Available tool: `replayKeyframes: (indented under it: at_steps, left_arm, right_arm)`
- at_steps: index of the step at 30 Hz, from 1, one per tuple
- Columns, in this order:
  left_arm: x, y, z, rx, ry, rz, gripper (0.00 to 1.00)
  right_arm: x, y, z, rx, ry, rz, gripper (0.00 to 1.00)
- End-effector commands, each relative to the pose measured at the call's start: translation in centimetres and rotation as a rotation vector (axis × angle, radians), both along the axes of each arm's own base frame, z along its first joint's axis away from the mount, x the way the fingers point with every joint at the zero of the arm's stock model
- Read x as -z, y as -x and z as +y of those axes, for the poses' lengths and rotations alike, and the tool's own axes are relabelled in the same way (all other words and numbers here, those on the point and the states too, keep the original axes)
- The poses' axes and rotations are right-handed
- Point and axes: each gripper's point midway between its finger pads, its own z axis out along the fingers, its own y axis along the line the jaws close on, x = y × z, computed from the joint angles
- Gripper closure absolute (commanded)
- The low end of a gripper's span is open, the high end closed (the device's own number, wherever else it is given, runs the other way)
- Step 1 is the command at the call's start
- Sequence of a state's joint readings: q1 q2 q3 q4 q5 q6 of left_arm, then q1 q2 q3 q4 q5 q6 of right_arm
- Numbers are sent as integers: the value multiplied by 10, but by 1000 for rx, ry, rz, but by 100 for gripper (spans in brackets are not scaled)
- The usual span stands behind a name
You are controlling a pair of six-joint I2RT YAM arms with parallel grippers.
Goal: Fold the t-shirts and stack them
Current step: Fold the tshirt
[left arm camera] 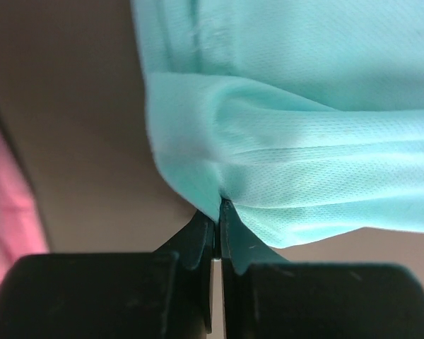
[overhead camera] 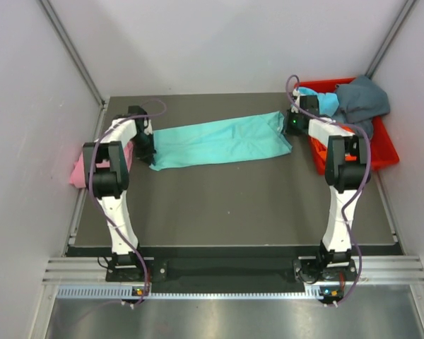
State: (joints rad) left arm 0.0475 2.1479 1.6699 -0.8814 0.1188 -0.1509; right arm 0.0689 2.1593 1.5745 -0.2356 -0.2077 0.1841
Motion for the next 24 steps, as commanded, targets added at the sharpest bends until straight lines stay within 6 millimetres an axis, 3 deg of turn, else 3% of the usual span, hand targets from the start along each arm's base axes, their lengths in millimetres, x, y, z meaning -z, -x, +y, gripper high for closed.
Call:
replayKeyframes:
  at_steps: [1, 2, 5, 10, 20, 22, 23, 24]
  left_arm:
    - [-10, 19, -19, 51, 1, 11, 100]
    - [-13, 21, -30, 81, -5, 5, 100]
    - [-18, 30, -39, 114, -17, 1, 100]
    - [-25, 44, -46, 144, -26, 3, 100]
    - [-33, 83, -57, 200, -27, 24, 100]
    - [-34, 90, -56, 206, -29, 31, 98]
    - [-38, 91, -56, 207, -30, 19, 84]
    - [-39, 92, -55, 206, -33, 17, 77]
  right_arm:
    - [-22, -28, 2, 16, -38, -69, 100]
    - [-24, -34, 1, 25, -43, -81, 100]
    - [-29, -46, 3, 31, -58, -101, 100]
    - [-28, -62, 7, 45, -88, -118, 100]
    - [-47, -99, 22, 57, -114, -212, 100]
    - [-50, -100, 20, 74, -92, -223, 86]
    - [-61, -99, 18, 76, -91, -240, 75]
    - [-69, -97, 18, 72, -87, -253, 56]
